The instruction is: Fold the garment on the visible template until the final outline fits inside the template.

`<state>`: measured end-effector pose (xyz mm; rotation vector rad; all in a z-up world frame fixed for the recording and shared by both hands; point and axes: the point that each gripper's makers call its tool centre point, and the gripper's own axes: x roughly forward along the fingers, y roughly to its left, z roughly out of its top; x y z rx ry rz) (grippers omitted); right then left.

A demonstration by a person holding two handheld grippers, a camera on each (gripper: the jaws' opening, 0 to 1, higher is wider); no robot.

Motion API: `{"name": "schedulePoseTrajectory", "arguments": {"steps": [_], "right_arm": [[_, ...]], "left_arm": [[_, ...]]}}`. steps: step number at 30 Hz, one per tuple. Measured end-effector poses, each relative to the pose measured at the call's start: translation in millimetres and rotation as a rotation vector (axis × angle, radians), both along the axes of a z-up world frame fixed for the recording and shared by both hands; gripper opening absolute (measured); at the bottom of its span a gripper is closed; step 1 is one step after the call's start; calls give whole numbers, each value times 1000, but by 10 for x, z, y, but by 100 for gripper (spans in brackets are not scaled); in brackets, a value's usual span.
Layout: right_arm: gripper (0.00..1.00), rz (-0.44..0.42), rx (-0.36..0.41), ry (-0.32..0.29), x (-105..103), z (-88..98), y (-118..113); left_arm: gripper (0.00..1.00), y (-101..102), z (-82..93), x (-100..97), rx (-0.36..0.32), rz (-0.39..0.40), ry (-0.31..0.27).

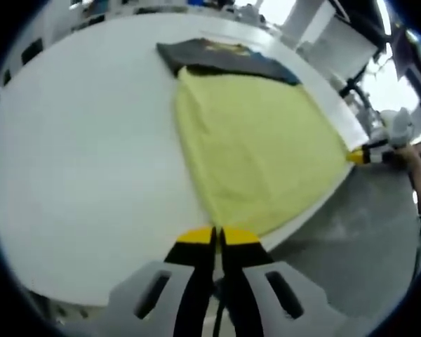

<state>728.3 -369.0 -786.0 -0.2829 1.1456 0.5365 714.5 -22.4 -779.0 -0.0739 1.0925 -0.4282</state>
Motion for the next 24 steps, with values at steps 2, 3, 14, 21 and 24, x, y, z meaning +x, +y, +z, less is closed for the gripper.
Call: {"name": "schedulePoseTrajectory", "arguments": {"steps": [2, 3, 14, 21, 24], "right_arm": [[3, 2, -1, -1, 0, 1, 0], [3, 3, -2, -2, 0, 1, 0], [2, -38, -7, -19, 38, 10, -10], [2, -34, -10, -16, 26, 17, -16], [2, -36, -8, -18, 28, 38, -23]], "left_arm": [[0, 3, -1, -2, 4, 2, 5], [0, 2, -1, -2, 7, 0, 4], [0, 29, -19, 1, -12, 101, 19], [0, 6, 4, -10, -21, 104, 21], [0, -9, 39, -8, -41, 109, 20]]}}
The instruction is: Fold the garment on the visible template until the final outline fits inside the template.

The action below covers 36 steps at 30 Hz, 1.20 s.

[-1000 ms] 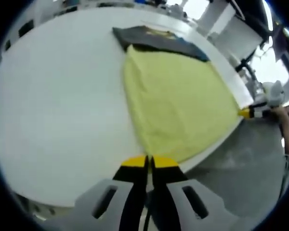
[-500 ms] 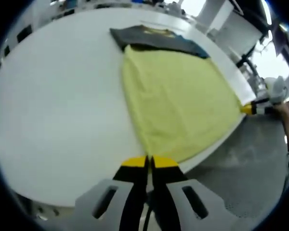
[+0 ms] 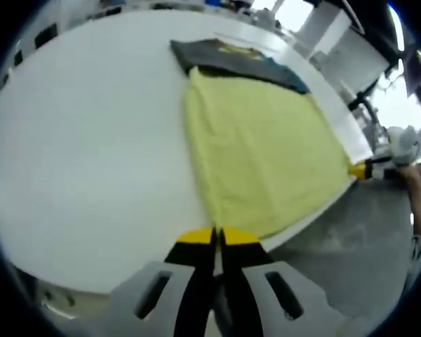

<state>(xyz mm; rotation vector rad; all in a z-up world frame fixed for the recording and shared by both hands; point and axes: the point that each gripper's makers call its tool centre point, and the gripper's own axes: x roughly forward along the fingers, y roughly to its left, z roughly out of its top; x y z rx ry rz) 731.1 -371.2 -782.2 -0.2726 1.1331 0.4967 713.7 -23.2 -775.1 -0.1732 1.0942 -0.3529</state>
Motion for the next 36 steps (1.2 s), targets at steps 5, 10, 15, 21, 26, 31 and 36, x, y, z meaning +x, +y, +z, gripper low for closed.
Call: {"name": "schedulePoseTrajectory", "arguments": {"steps": [5, 10, 15, 21, 26, 31, 36], "right_arm": [[2, -13, 17, -17, 15, 75, -2], [2, -23, 31, -32, 21, 140, 5], [2, -31, 39, -47, 25, 194, 7], [2, -41, 54, -62, 20, 260, 0], [2, -48, 70, -79, 24, 328, 4], [2, -51, 83, -102, 33, 415, 14], [2, -49, 91, -119, 37, 485, 20]], "left_arm": [[0, -16, 47, 7, -2, 3, -8], [0, -39, 114, 8, -9, 7, -23], [0, -42, 175, 17, -11, 6, -38], [0, -48, 237, 27, -14, 6, -53], [0, -67, 315, 36, -18, 3, -71], [0, -73, 414, 47, -32, 3, -89], [0, -85, 502, 59, -38, 1, -108]]}}
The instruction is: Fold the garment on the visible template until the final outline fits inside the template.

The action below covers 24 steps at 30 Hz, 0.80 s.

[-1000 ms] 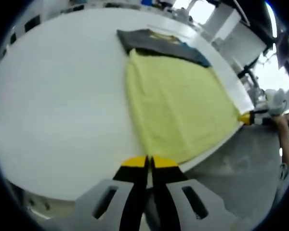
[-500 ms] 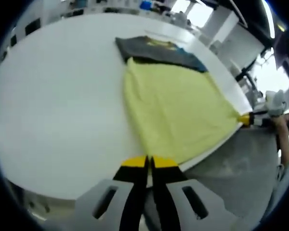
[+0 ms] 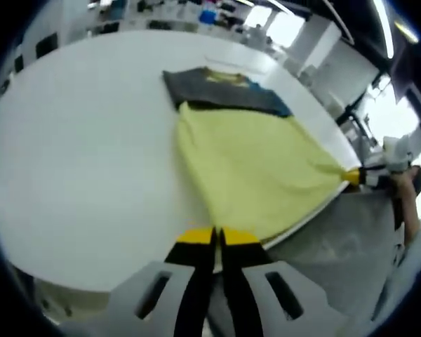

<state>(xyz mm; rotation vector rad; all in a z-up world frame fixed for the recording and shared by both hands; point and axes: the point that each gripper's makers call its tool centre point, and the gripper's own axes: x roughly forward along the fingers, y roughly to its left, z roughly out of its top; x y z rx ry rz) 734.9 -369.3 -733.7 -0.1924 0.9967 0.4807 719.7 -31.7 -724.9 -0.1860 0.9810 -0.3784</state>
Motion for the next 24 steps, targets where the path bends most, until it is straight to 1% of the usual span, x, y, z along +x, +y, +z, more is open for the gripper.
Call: {"name": "schedulePoseTrajectory", "arguments": {"steps": [12, 24], "right_arm": [[2, 2, 11, -61, 34, 238, -19], [2, 8, 20, -93, -39, 390, -7]], "left_arm": [[0, -8, 167, 3, 2, -6, -50], [0, 43, 341, -34, -1, 0, -88]]}}
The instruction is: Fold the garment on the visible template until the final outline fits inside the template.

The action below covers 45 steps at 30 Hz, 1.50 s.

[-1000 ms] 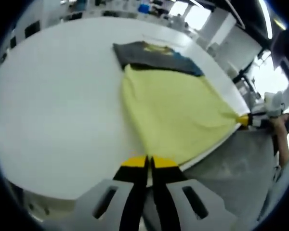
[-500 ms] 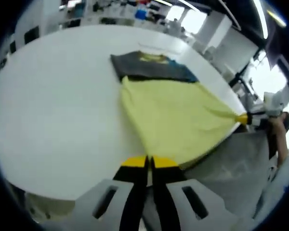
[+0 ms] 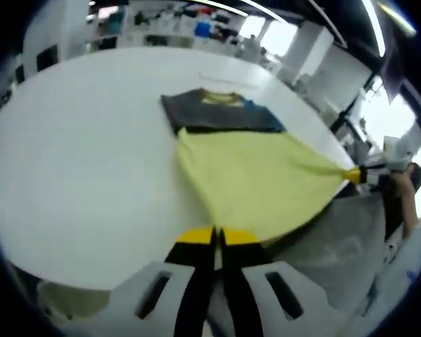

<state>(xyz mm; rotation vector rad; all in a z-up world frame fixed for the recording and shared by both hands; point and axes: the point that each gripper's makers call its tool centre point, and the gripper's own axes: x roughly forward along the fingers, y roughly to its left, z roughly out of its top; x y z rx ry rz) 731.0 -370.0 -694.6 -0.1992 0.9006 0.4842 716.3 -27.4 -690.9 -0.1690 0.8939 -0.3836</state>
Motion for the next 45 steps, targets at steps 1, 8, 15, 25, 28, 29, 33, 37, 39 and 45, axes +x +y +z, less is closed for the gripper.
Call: {"name": "schedulePoseTrajectory", "arguments": {"steps": [1, 8, 15, 25, 28, 29, 33, 37, 39, 45], "right_arm": [[2, 2, 1, -3, -8, 22, 4], [2, 5, -3, -23, -37, 133, -5], [2, -3, -2, -53, -46, 243, -7], [2, 2, -23, -72, -106, 335, -19], [2, 0, -23, -77, -135, 373, -26], [2, 0, -23, -79, -145, 384, -28], [2, -1, -27, -88, -181, 430, -32], [2, 1, -24, -91, -206, 468, -36], [2, -3, -5, -99, -198, 502, -37], [2, 2, -6, -122, -219, 594, -41]], "left_arm": [[0, 5, 22, -6, 4, -2, -4], [0, 11, 141, -22, 25, -7, -33], [0, 2, 200, -56, 20, -12, -42], [0, 17, 299, -93, 35, -20, -63], [0, 21, 338, -108, 37, -23, -70], [0, 19, 352, -111, 38, -25, -74], [0, 9, 397, -132, 46, -34, -83], [0, 0, 454, -165, 54, -40, -90], [0, -8, 498, -180, 58, -40, -98], [0, -16, 591, -213, 66, -41, -116]]}}
